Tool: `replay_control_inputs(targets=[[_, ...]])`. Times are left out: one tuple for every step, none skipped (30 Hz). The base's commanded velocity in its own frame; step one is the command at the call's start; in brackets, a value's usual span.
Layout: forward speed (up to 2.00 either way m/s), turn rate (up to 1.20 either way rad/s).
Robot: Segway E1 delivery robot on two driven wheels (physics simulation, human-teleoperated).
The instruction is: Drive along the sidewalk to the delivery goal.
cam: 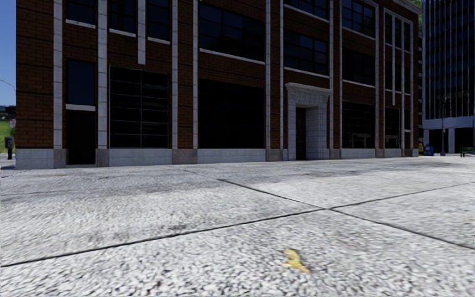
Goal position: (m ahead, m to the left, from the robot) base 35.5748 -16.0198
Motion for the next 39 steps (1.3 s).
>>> replay_control_inputs(targets=[[2.00,-0.57],[2.00,-0.57],[2.00,-0.57],[2.00,-0.57],[2.00,-0.57],[2.00,-0.57],[2.00,-0.57],[2.00,-0.57],[2.00,-0.57],[2.00,-0.57],[2.00,-0.57],[2.00,-0.57],[2.00,-0.57],[2.00,-0.57],[2.00,-0.57],[2.00,-0.57],[2.00,-0.57],[2.00,-0.57],[2.00,-0.57],[2.00,-0.57],[2.00,-0.57],[2.00,-0.57],[2.00,-0.57],[2.00,-0.57],[2.00,-0.57],[2.00,-0.57],[2.00,-0.57],[2.00,-0.57],[2.00,-0.57],[2.00,-0.57],[2.00,-0.57],[2.00,-0.57],[2.00,-0.57],[2.00,-0.57],[2.00,-0.57],[2.00,-0.57],[2.00,-0.57],[2.00,-0.57],[2.00,-0.57]])
